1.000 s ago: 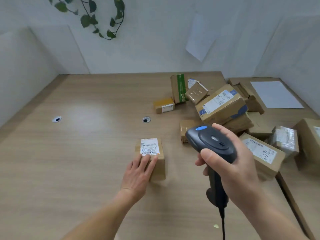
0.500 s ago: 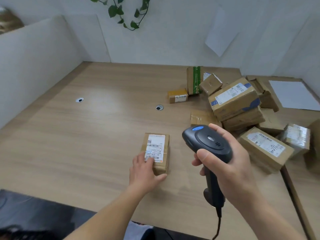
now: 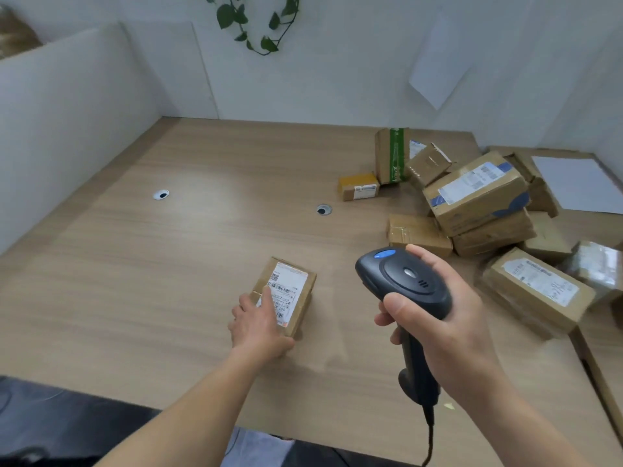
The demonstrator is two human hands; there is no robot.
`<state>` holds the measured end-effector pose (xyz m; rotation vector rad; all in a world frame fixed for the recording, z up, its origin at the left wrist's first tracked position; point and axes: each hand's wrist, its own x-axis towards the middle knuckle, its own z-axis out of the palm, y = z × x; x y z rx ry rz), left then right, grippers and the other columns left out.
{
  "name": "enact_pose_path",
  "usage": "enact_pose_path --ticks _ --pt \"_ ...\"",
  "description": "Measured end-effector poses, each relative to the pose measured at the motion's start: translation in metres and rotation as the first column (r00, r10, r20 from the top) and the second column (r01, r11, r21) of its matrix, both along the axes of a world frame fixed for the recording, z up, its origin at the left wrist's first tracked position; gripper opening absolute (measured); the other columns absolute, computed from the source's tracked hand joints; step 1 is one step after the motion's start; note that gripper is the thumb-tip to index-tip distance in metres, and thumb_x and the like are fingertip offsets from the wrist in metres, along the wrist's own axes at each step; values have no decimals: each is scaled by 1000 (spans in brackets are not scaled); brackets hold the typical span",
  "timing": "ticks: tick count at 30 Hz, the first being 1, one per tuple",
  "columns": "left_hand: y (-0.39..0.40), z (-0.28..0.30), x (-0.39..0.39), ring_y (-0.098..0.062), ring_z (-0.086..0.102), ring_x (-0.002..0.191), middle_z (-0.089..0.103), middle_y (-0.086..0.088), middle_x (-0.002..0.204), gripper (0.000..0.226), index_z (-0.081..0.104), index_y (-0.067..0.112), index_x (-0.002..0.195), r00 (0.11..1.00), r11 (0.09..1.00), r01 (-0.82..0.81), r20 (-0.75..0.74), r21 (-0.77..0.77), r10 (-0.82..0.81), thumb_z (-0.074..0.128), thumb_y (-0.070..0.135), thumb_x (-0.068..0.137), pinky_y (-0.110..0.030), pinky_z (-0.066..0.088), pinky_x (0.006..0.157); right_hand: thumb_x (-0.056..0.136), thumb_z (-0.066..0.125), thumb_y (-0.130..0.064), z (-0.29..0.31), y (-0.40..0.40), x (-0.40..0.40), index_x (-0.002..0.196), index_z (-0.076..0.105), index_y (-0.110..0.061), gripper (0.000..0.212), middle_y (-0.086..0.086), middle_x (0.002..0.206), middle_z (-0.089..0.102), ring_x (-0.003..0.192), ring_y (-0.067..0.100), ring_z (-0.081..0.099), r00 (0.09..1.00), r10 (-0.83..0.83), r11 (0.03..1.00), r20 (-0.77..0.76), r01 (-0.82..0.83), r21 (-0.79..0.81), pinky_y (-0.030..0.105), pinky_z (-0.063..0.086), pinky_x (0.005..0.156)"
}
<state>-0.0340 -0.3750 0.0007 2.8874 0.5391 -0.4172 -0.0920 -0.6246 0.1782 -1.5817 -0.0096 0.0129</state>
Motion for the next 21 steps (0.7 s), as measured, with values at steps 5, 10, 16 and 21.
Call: enact_pose_path --ticks 5,10,16,21 --pt "73 11 -15 -30 38 118 28 -10 140 124 8 29 153 965 927 245 18 283 -260 82 62 59 -41 38 88 52 80 -45 5 50 4 130 57 -34 82 6 98 76 72 28 75 999 38 999 17 -39 14 32 57 52" --pt "85 2 -30 -27 48 99 50 -3 112 101 40 29 137 902 910 352 181 220 -393 88 55 51 -39 41 77 55 81 -46 5 92 2 133 57 -32 83 3 101 76 77 29 75 997 80 997 21 -80 -8 33 58 53" --pt "66 10 -16 -28 38 119 35 -1 127 49 51 29 110 958 954 287 19 -91 -286 76 45 71 -41 46 93 56 82 -44 2 114 -10 127 56 -37 75 7 97 76 79 25 74 998 66 998 11 -66 0 27 56 56" --pt "59 16 0 -35 56 111 41 -7 120 73 41 20 124 930 953 301 -210 -32 -300 81 40 66 -46 53 91 56 82 -43 4 120 -21 126 57 -38 75 9 96 75 79 38 71 1000 14 1000 7 -14 17 31 56 53"
